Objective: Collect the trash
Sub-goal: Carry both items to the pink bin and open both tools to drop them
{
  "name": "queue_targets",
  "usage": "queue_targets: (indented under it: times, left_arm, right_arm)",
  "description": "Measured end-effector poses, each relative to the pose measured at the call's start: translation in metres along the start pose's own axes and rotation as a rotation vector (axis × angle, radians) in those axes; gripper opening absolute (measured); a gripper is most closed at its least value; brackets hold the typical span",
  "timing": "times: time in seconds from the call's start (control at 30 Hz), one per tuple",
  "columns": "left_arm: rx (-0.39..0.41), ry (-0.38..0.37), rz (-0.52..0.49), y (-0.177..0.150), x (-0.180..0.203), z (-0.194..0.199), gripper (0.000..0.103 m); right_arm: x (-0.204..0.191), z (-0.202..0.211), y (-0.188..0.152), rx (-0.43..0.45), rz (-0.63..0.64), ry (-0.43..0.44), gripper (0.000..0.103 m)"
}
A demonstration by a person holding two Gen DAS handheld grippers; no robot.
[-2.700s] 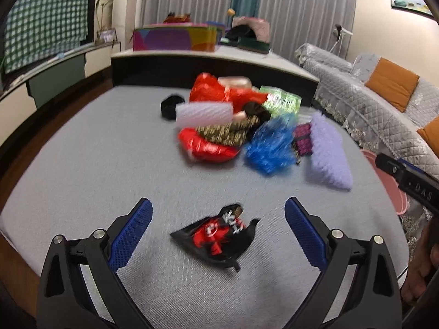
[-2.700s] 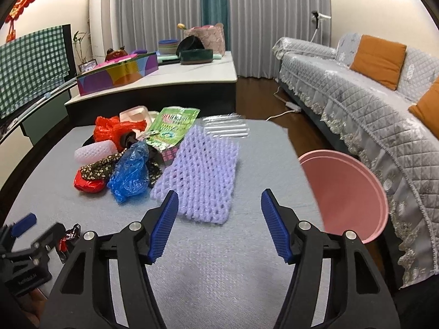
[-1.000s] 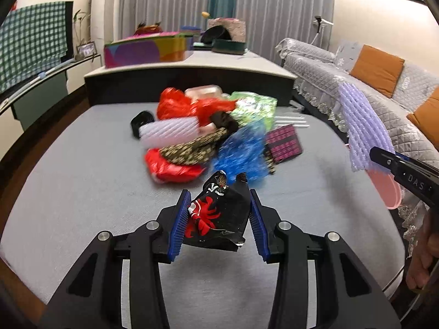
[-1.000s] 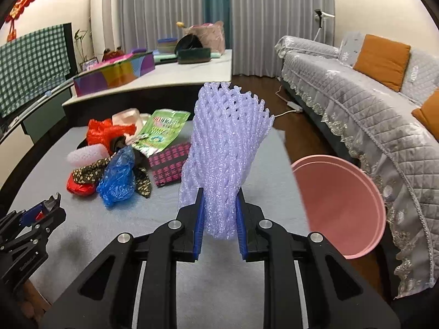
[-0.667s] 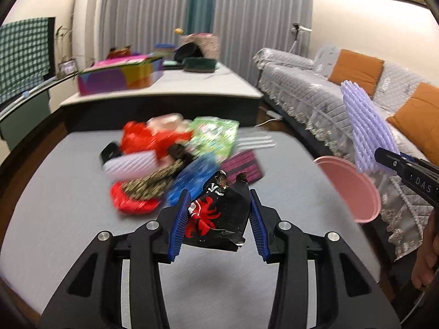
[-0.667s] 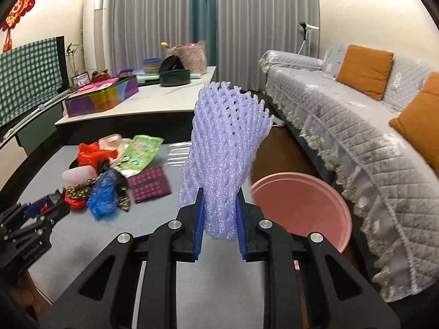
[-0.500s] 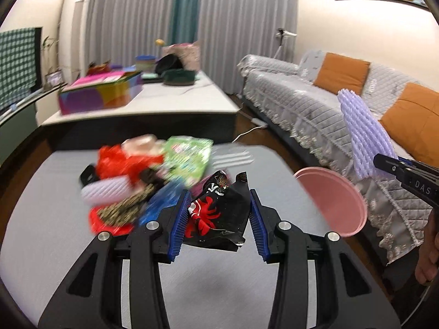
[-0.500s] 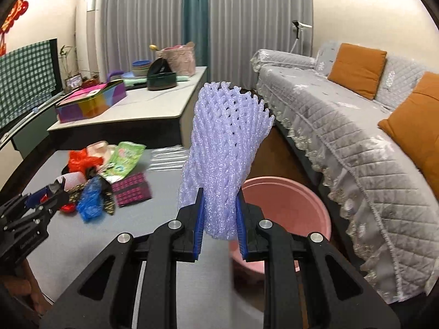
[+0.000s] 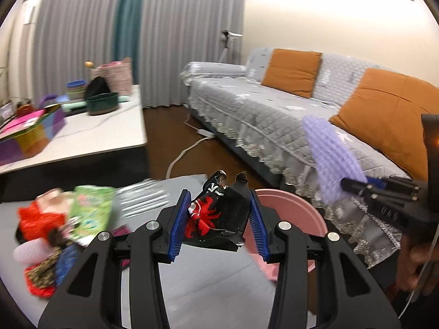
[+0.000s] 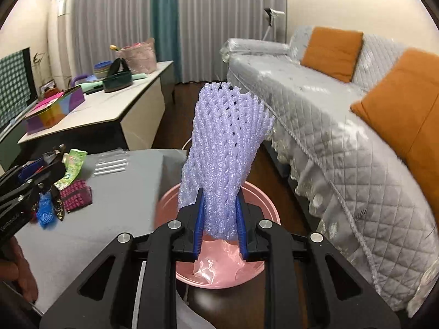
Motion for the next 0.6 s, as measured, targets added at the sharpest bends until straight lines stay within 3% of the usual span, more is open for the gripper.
queue_targets:
  times: [0.27,0.6]
  left_arm:
    - [-0.018,-0.079,-0.014,0.006,0.026,-0.049,0.042]
    - [-0.048,-0.116,-0.006,0.008,0.034,-0.084,0.042]
  right_arm:
    - [0.015,-0.022,-0.002,-0.008,0.021,-0.036,0.021]
    - [0.025,-0.035,-0.005,-0.026,0.015,-0.046,0.021]
Point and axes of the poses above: each gripper's, at about its wrist camera, not at the fingertips, and z roughly against the way its jaws point, x to its right, y to its top, the point moved 2 cm from there along -z, roughly the way its jaws point, and after that the axes turned 10 degrees about -z, right-handed, at the moved point
